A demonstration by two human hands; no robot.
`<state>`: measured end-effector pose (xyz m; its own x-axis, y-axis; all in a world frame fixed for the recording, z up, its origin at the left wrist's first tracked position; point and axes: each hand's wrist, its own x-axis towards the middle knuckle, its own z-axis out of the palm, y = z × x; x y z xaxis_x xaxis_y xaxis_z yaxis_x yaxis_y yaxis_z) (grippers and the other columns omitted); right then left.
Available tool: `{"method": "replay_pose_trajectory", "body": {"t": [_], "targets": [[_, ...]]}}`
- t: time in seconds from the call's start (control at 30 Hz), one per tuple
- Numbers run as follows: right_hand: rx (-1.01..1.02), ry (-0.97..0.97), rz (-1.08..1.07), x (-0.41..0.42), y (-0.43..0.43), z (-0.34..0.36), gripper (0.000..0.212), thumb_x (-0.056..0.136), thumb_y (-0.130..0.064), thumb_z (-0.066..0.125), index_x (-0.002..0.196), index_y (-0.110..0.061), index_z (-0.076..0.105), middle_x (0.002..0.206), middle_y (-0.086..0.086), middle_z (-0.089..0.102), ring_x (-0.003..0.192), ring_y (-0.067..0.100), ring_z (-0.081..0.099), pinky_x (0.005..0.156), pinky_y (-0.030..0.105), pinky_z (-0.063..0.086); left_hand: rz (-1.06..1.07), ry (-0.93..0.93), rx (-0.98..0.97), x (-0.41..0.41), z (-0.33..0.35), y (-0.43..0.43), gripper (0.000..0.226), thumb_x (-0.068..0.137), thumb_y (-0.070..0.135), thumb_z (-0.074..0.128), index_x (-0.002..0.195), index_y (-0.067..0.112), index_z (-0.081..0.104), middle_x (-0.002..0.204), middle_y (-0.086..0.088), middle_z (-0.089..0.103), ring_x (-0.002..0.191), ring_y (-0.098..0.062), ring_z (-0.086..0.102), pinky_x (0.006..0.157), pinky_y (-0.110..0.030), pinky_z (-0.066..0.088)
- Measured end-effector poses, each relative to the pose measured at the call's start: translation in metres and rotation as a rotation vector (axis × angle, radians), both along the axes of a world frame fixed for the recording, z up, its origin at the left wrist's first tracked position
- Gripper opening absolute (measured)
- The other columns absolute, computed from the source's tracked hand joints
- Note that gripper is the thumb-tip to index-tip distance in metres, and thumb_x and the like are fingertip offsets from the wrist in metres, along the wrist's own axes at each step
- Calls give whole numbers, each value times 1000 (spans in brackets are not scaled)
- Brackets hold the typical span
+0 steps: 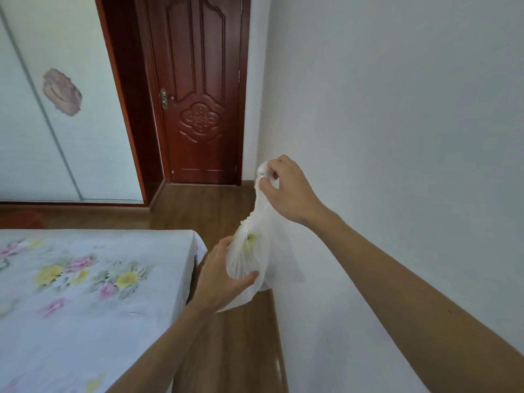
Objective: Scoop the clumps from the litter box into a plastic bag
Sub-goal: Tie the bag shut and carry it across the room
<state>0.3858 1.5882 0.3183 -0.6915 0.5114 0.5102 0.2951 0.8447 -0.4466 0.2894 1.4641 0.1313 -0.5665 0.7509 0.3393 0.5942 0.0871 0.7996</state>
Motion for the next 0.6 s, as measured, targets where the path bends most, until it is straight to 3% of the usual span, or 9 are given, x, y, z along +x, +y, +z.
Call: {"method": "replay_pose_trajectory", "body": {"t": [0.1,0.3,0.43,0.6], "targets": [[-82,7,29,-26,16,-5,24,94,-21,49,91,3,55,100,12,54,93,23,52,81,31,45,24,-16,-22,-24,-4,12,83,62,73,71,129,46,31,124,27,46,110,-3,52,89,-14,40],[-162,-10,67,-83,58,-12,26,94,-20,50,89,5,55,103,13,55,95,24,55,81,33,48,53,-31,-35,-77,-12,49,77,62,72,70,122,51,27,115,40,37,105,3,49,88,-11,35],[-206,6,66,-130,93,-13,25,94,-21,51,90,3,56,105,12,55,97,24,56,83,34,50,58,-39,-46,-127,-13,83,80,59,75,68,124,49,29,119,30,44,105,0,51,86,-9,36],[-219,8,57,-191,133,-11,24,94,-21,52,90,2,57,105,10,56,96,22,57,78,26,49,71,-22,-49,-191,-18,124,82,58,79,67,125,51,30,124,25,47,109,-7,52,92,-21,46]]}}
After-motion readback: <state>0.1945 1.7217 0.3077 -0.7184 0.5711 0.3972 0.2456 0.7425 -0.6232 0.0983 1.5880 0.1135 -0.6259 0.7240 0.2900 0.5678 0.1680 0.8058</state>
